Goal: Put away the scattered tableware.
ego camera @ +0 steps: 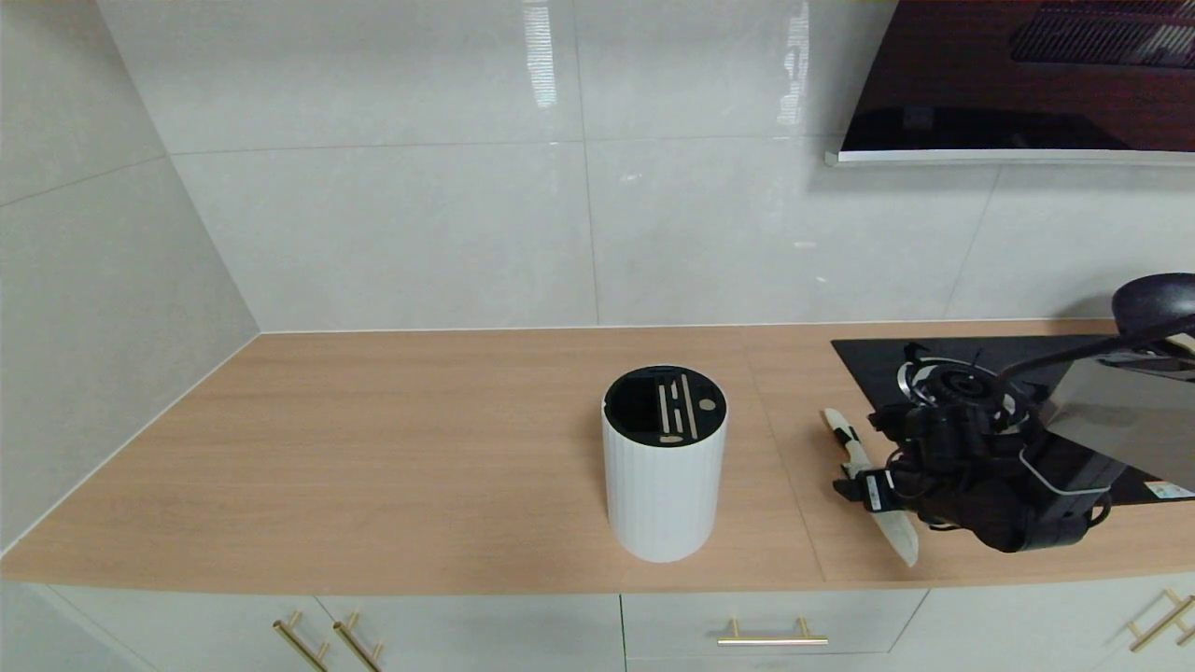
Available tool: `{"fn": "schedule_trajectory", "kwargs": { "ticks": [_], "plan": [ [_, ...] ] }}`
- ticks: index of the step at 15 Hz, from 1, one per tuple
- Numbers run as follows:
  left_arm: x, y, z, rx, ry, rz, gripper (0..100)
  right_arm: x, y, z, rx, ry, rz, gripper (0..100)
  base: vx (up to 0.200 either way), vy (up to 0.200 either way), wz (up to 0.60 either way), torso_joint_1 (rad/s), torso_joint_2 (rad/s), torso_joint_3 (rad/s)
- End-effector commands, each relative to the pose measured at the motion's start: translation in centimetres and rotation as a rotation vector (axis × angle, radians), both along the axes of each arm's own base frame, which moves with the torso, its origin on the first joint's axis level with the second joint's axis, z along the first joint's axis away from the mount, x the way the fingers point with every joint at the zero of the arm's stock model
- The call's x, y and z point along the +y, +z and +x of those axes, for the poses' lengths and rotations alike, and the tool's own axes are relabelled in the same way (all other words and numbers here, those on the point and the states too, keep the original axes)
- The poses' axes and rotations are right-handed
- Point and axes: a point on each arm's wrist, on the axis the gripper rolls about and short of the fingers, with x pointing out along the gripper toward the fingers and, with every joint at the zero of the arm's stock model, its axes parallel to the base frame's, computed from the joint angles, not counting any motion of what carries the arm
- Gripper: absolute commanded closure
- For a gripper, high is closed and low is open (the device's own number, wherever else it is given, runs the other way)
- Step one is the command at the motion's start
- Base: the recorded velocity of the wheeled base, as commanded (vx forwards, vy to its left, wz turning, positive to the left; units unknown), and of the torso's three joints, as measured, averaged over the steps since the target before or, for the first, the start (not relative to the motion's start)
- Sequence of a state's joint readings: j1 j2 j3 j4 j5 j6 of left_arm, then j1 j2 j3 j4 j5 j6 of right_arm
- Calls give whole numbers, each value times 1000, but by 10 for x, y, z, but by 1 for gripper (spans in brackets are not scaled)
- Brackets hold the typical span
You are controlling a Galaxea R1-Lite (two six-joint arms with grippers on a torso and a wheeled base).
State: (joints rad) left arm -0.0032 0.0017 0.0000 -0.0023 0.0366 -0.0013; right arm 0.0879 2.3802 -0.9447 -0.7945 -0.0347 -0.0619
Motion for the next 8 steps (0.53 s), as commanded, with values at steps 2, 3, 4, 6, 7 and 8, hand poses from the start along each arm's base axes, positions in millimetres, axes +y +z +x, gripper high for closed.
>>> {"fn": "schedule_trajectory", "kwargs": {
  "ticks": [2,3,4,6,7,8],
  "plan": [
    [0,0,0,1,0,0,0,1,-2,7,-21,8,10,0,0,0,0,0,0,0],
    [0,0,0,-1,0,0,0,2,-3,8,-22,16,15,0,0,0,0,0,0,0],
    [0,0,0,-1,0,0,0,2,-3,8,-23,22,20,0,0,0,0,0,0,0],
    [0,0,0,-1,0,0,0,1,-2,10,-30,24,23,0,0,0,0,0,0,0],
    [0,0,0,1,0,0,0,1,-3,10,-29,24,23,0,0,0,0,0,0,0],
    [0,0,0,2,0,0,0,1,-3,11,-29,23,24,0,0,0,0,0,0,0]
  ]
}}
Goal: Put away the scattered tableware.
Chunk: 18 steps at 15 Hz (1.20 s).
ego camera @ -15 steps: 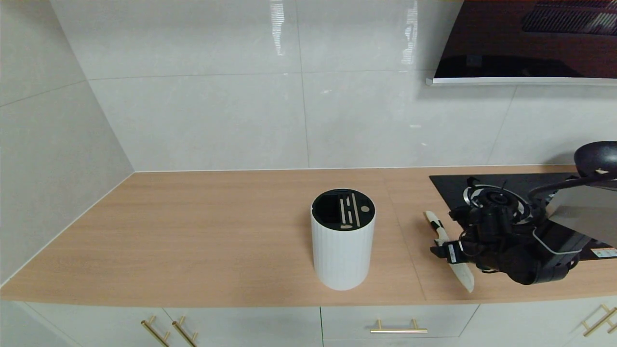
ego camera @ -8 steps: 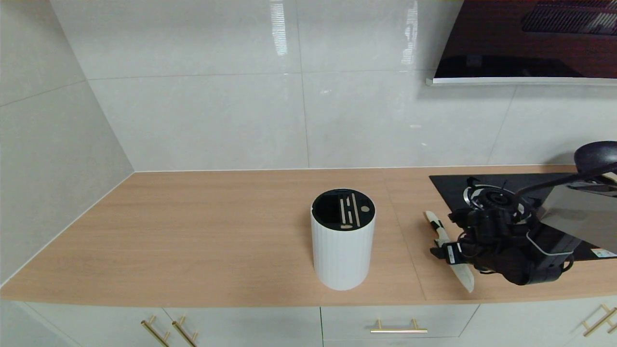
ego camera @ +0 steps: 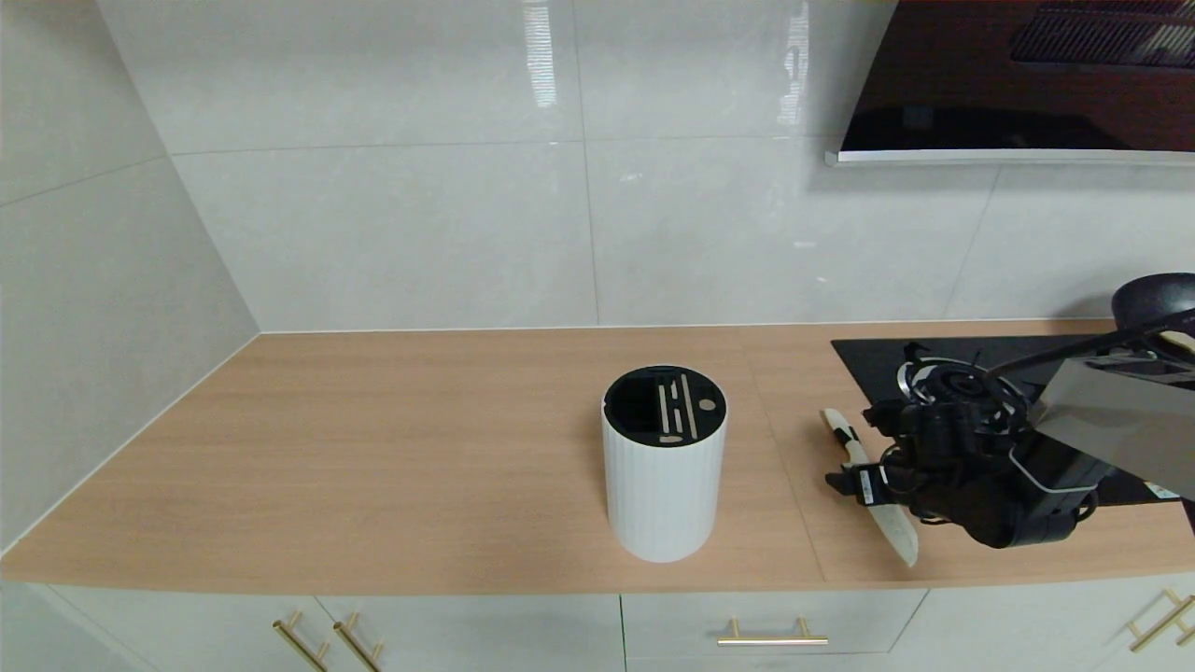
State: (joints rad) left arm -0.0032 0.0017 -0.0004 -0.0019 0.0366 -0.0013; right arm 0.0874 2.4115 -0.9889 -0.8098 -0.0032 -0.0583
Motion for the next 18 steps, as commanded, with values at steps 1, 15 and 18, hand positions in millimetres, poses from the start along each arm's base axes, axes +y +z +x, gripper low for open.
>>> {"fn": "schedule_trajectory", "kwargs": {
  "ticks": [1,15,18],
  "plan": [
    [0,0,0,-1,0,0,0,0,1,1,-5,0,1,0,0,0,0,0,0,0],
    [0,0,0,1,0,0,0,-9,-10,8,6,-13,21,0,0,0,0,0,0,0],
    [0,0,0,1,0,0,0,-9,-12,7,10,-14,20,100,0,0,0,0,0,0]
  ]
}}
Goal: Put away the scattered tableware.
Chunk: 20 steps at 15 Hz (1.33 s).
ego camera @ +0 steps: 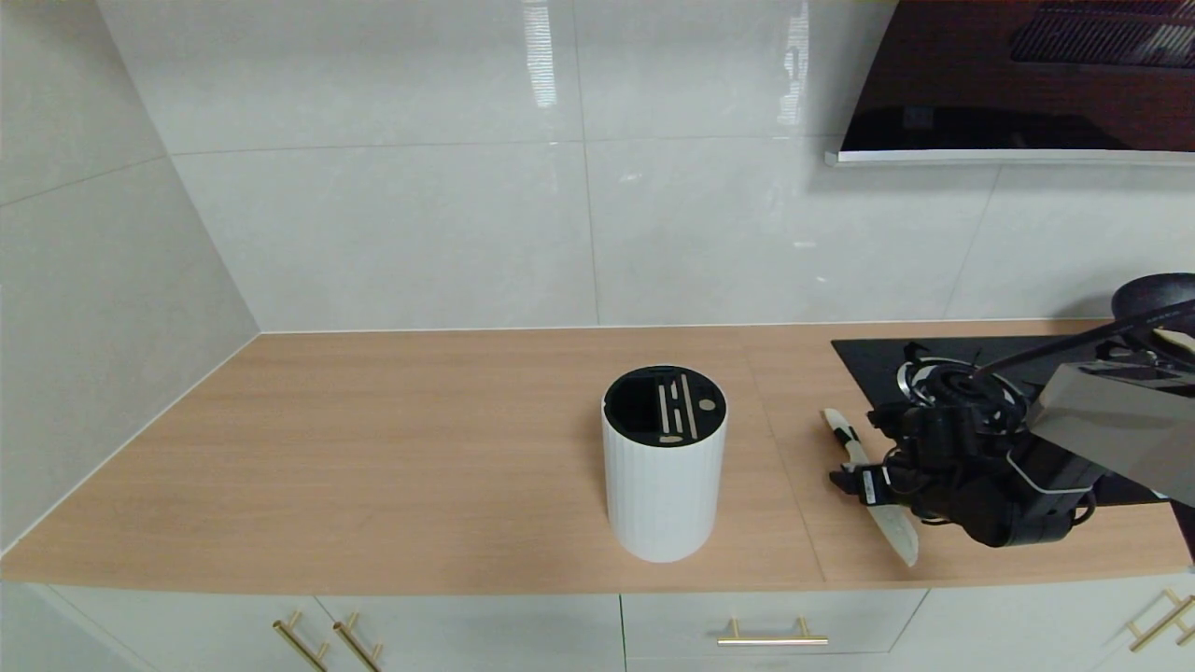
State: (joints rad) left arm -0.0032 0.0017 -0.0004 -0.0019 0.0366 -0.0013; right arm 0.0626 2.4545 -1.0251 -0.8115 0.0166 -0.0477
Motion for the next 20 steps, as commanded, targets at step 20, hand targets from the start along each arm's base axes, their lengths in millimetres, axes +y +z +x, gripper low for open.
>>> {"fn": "schedule_trajectory", "kwargs": {
  "ticks": [20],
  "plan": [
    [-4,92,13,76,-247,55,0,6,163,-15,-450,-18,19,100,0,0,0,0,0,0]
  ]
}}
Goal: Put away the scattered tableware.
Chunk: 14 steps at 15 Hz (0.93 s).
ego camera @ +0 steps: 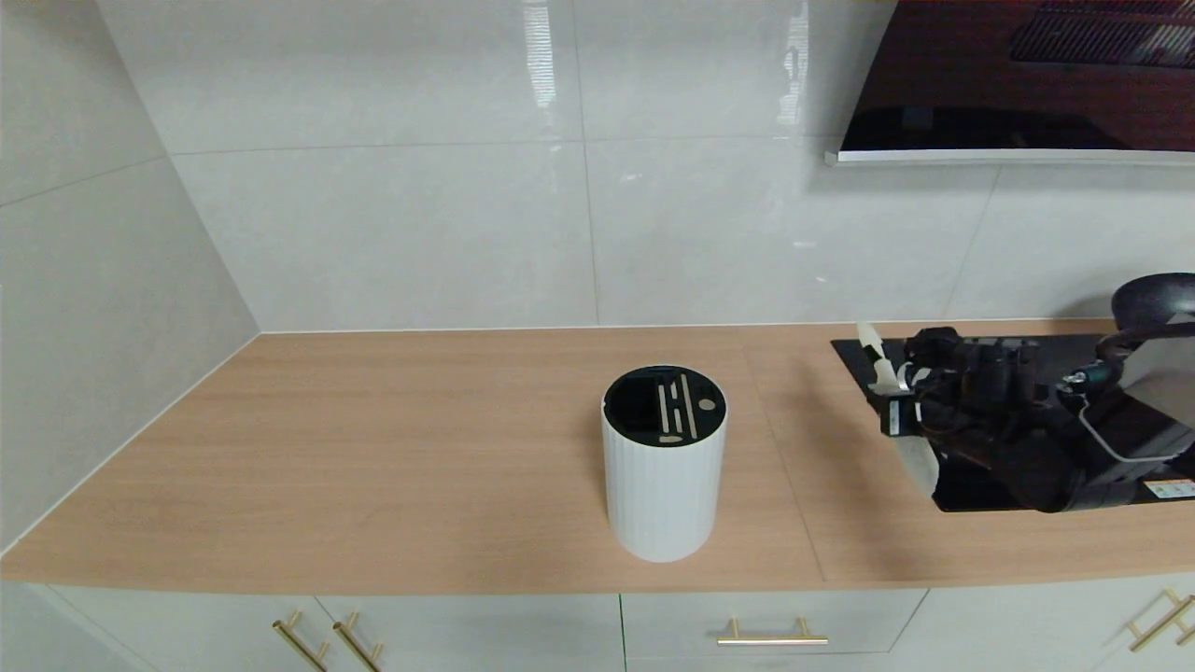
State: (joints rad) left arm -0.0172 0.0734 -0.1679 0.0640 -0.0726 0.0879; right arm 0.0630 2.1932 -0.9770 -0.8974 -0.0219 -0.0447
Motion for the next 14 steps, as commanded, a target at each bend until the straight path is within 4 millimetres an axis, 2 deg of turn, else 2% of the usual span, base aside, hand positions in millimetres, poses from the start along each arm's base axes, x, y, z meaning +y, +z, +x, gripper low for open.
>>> {"fn": "schedule_trajectory", "kwargs": {
  "ticks": [1,2,4,6,7,9,10,12,14],
  "plan": [
    [-5,71,41,195,-192,-39,0,15,77,-3,-177,34,12,100,0,0,0,0,0,0],
    [-7,82,59,248,-239,-46,0,19,90,-4,-194,44,14,100,0,0,0,0,0,0],
    [-13,109,112,371,-322,-74,0,33,123,-7,-247,75,25,100,0,0,0,0,0,0],
    [-32,125,158,443,-412,-139,0,48,134,-21,-252,116,40,100,0,0,0,0,0,0],
    [-45,127,179,457,-453,-187,0,53,141,-32,-264,134,44,100,0,0,0,0,0,0],
    [-70,125,197,469,-515,-243,0,68,151,-51,-258,181,51,100,0,0,0,0,0,0],
    [-96,115,212,517,-576,-287,0,82,160,-70,-241,214,52,100,0,0,0,0,0,0],
    [-125,104,234,522,-634,-382,0,104,168,-96,-208,266,87,100,0,0,0,0,0,0],
    [-140,96,252,511,-642,-479,0,123,165,-110,-183,328,102,100,0,0,0,0,0,0]
  ]
}}
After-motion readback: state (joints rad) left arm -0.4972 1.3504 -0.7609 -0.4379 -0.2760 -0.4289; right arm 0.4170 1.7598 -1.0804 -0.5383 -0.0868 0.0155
